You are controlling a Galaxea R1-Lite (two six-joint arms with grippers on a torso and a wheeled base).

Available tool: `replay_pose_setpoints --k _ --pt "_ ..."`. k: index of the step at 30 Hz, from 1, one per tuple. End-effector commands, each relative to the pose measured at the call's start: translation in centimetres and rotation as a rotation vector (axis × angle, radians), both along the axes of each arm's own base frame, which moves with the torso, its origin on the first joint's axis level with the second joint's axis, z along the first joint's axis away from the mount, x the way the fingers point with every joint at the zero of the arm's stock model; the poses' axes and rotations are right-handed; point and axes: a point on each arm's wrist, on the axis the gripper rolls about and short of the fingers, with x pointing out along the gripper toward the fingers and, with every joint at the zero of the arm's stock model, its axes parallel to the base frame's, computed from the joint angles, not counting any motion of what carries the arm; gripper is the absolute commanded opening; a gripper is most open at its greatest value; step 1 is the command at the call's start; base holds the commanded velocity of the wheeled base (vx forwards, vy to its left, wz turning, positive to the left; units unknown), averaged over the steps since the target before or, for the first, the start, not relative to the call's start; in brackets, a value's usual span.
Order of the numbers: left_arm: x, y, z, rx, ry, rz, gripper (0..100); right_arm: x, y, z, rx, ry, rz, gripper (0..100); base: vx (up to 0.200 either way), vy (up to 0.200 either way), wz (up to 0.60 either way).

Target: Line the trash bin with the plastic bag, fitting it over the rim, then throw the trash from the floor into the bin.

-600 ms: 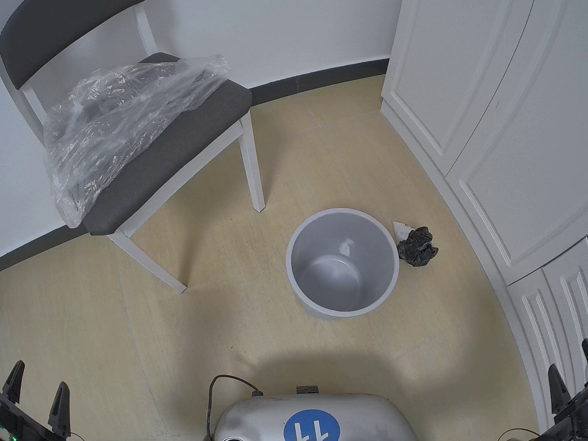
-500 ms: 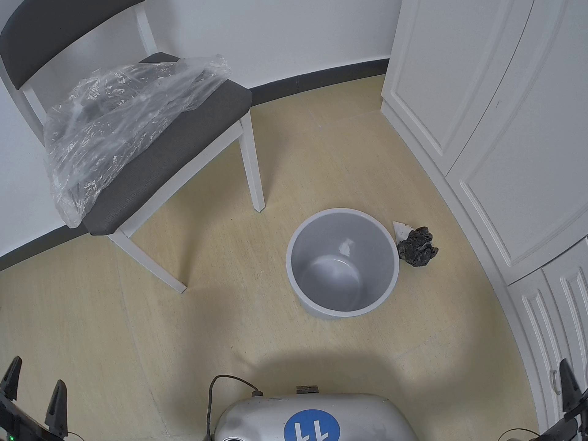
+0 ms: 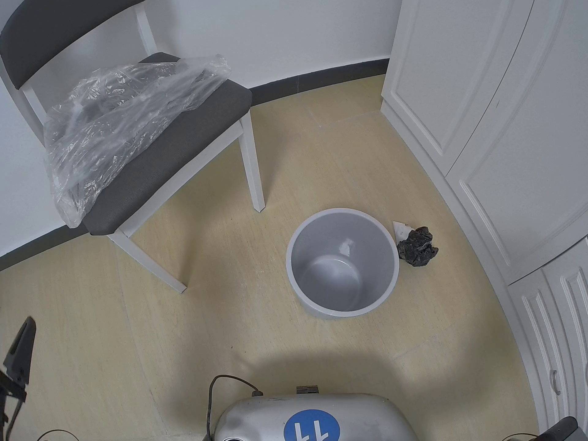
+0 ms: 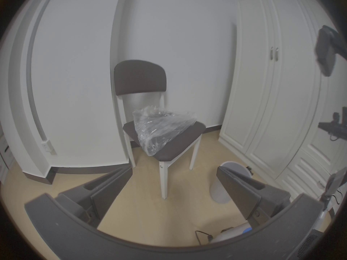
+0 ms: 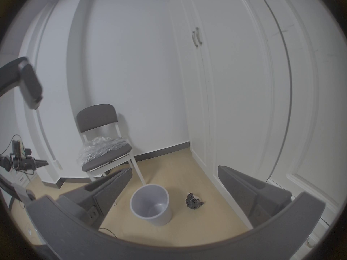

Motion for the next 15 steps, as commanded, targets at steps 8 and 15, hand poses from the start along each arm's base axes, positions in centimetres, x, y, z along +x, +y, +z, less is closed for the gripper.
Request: replay_pose_setpoints --k 8,15 --pt "17.1 3.0 1.8 0.182 0.446 0.303 100 12.1 -0.9 3.5 0.150 0.175 -0.144 100 0.000 0.000 0.00" --pt "20.2 3.6 1.7 0.211 0.472 0.335 100 11.8 -1.0 3.6 0.151 0.161 -0.145 100 0.000 0.000 0.00"
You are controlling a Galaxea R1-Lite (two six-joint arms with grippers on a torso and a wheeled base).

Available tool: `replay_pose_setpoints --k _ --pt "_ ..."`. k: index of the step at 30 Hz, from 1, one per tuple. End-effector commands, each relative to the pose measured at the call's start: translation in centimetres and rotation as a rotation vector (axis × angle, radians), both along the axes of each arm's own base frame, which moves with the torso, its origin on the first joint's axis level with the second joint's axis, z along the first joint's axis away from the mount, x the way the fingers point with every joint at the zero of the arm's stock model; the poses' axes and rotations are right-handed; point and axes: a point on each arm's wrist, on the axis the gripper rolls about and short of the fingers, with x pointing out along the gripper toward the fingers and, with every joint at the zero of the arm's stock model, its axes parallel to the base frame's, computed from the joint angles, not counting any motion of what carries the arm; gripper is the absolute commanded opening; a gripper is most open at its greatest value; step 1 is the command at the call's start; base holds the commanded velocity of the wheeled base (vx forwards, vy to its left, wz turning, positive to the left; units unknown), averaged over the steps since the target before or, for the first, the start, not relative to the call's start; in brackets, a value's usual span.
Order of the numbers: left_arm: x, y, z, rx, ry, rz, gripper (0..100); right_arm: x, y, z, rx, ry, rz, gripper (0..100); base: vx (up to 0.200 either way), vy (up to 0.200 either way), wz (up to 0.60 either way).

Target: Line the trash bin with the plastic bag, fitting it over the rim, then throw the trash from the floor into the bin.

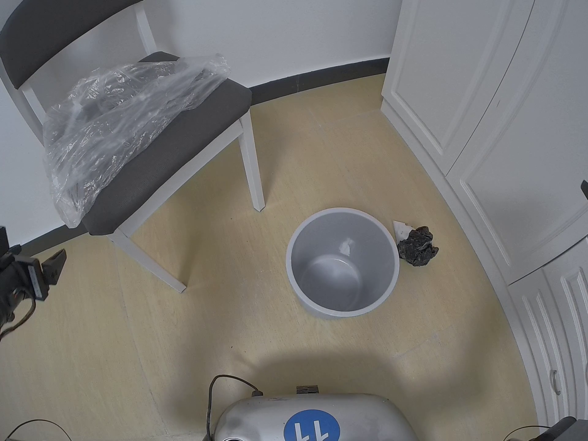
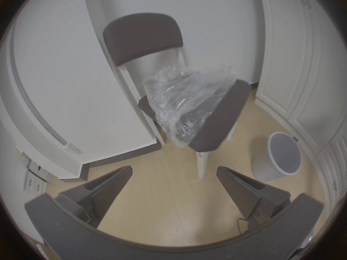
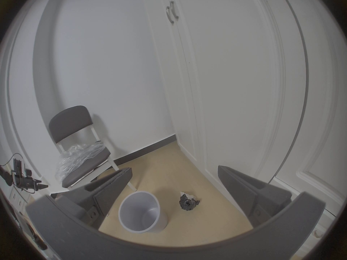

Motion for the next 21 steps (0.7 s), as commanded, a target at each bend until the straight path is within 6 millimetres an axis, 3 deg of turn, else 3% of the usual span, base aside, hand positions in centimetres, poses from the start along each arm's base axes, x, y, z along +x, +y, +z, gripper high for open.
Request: replay_pose_setpoints --k 1,7,21 --pt "7.5 1.8 -1.4 0.054 0.130 0.080 100 3.2 -0.3 0.2 0.032 0.051 -0.036 100 0.000 0.000 0.00" --pt "10.3 2.5 -0.8 0.081 0.030 0.162 100 3.2 -0.3 0.0 0.032 0.054 -0.034 100 0.000 0.000 0.00" --pt "11.1 3.8 1.5 0.046 -0.091 0.213 100 3.1 -0.2 0.0 0.033 0.054 -0.026 100 0.000 0.000 0.00"
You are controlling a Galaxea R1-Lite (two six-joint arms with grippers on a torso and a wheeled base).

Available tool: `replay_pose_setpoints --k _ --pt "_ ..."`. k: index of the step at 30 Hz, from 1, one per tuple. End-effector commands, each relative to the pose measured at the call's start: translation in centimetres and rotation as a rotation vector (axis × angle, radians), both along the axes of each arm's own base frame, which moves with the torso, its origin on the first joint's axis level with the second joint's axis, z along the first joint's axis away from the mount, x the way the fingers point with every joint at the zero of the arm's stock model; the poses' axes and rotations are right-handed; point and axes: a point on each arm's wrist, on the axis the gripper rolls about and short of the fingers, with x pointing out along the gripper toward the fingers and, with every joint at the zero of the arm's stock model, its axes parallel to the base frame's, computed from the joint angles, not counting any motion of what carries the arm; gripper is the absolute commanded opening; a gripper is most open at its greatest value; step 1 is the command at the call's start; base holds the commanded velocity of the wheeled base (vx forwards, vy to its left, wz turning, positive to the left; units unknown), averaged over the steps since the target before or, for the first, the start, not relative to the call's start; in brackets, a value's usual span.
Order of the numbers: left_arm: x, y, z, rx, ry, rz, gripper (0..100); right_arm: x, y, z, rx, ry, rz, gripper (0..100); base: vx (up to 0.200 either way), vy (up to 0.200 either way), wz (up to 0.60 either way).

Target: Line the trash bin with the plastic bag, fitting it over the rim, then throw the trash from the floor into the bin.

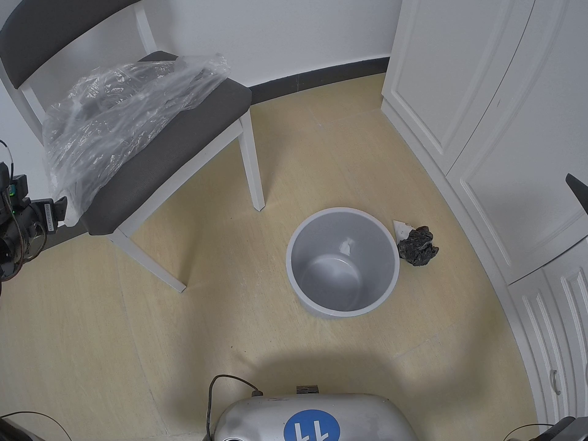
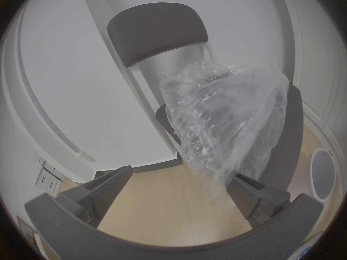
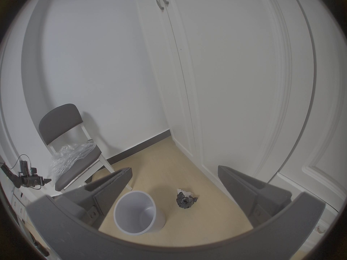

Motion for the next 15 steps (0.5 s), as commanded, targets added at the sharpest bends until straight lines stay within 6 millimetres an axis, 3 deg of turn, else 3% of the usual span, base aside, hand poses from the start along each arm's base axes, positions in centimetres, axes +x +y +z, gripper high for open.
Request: replay_pose_setpoints --k 1,15 --pt "0.69 0.20 0.64 -0.014 -0.040 0.007 100 -0.03 0.07 0.02 0.000 -0.003 0.006 100 0.000 0.000 0.00" --pt "1.39 0.09 1.32 -0.014 -0.111 -0.003 100 -0.11 0.11 0.07 0.001 -0.007 0.011 100 0.000 0.000 0.00"
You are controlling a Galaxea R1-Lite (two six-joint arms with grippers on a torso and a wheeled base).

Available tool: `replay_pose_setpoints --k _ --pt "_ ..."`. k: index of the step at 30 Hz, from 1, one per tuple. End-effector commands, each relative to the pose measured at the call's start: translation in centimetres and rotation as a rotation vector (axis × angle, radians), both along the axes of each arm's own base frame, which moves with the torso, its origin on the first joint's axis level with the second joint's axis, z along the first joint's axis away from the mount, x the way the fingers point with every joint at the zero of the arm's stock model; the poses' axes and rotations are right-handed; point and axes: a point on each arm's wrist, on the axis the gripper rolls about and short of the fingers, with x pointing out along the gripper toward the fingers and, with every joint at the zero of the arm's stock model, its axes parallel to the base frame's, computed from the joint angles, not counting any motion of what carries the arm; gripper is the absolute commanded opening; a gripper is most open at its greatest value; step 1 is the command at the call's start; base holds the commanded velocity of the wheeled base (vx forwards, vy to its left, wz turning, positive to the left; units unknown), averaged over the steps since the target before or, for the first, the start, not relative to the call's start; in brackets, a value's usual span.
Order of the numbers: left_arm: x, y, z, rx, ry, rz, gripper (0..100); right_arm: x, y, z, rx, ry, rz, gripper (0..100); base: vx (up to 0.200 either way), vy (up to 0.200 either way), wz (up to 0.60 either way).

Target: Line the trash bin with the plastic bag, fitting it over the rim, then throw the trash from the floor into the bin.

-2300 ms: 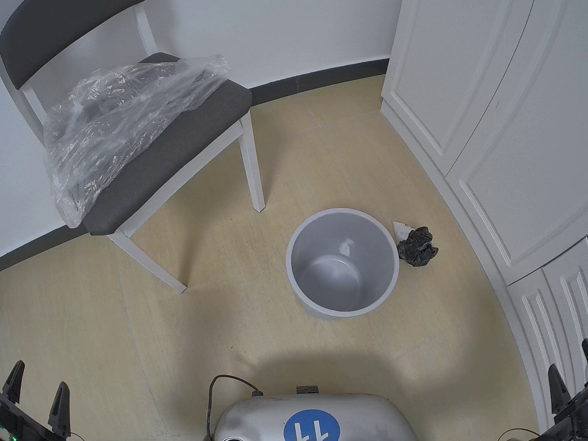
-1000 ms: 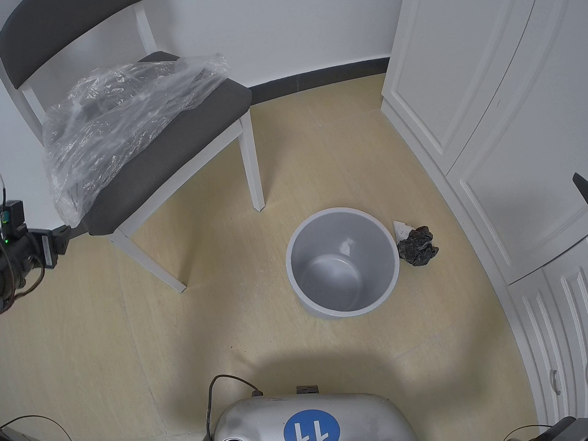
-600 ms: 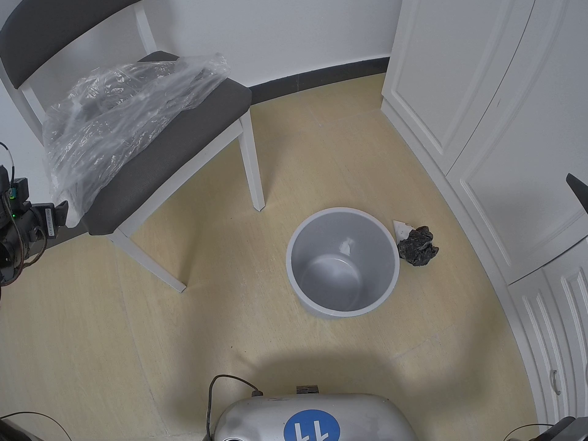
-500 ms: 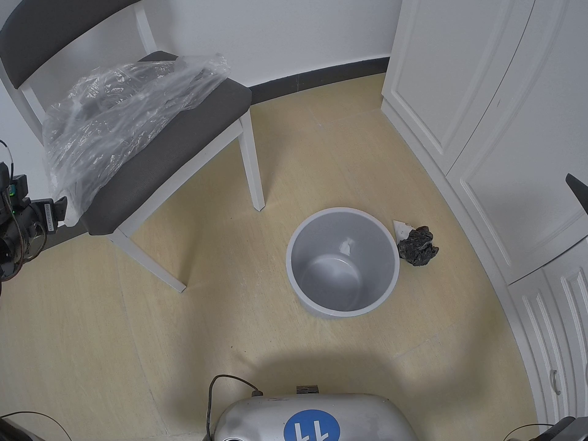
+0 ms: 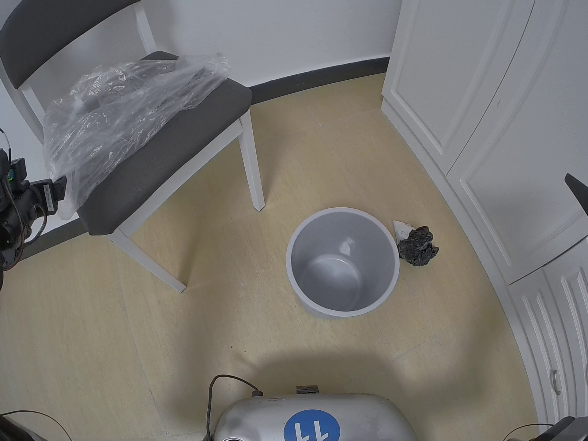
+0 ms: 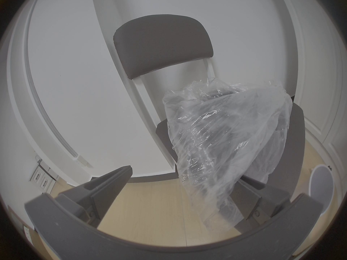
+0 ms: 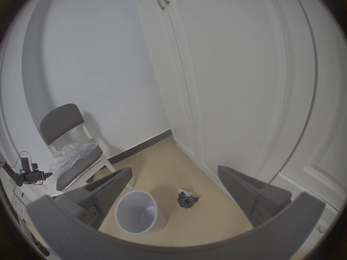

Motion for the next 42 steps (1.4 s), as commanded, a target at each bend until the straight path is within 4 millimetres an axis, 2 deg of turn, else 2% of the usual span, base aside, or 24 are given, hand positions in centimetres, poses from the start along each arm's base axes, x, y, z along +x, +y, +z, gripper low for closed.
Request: replay_pose_setpoints --k 1,4,5,13,27,32,36,38,42 --pt "0.2 0.0 -0.1 0.000 0.001 -0.001 100 -0.1 0.0 0.1 -0.001 -0.006 0.002 100 0.000 0.000 0.00" --pt "0.3 0.0 -0.4 0.000 0.001 -0.001 100 -0.1 0.0 0.1 -0.001 -0.006 0.002 100 0.000 0.000 0.00" --pt "0.3 0.0 -0.4 0.000 0.001 -0.001 0 -0.1 0.0 0.1 -0.001 -0.006 0.002 100 0.000 0.000 0.00" --pt "0.1 -0.9 -0.7 -0.006 0.011 -0.033 0 -0.1 0.1 0.0 -0.001 -0.002 0.009 100 0.000 0.000 0.00" --pt "-2.9 -2.9 0.6 -0.025 -0.076 -0.233 0 0.3 0.9 -0.4 0.000 0.021 0.082 100 0.000 0.000 0.00" --pt "-4.3 -4.9 2.0 -0.093 -0.156 -0.373 0 1.2 2.7 -1.0 0.047 0.071 0.185 100 0.000 0.000 0.00" --pt "-5.1 -6.0 2.7 -0.110 -0.191 -0.430 0 2.1 3.8 -1.4 0.079 0.094 0.177 100 0.000 0.000 0.00" --pt "-6.2 -7.4 3.8 -0.113 -0.237 -0.506 0 3.5 5.6 -1.7 0.136 0.089 0.153 100 0.000 0.000 0.00" --pt "-7.4 -9.2 4.7 -0.120 -0.277 -0.609 0 3.6 7.4 -2.7 0.140 0.138 0.221 100 0.000 0.000 0.00"
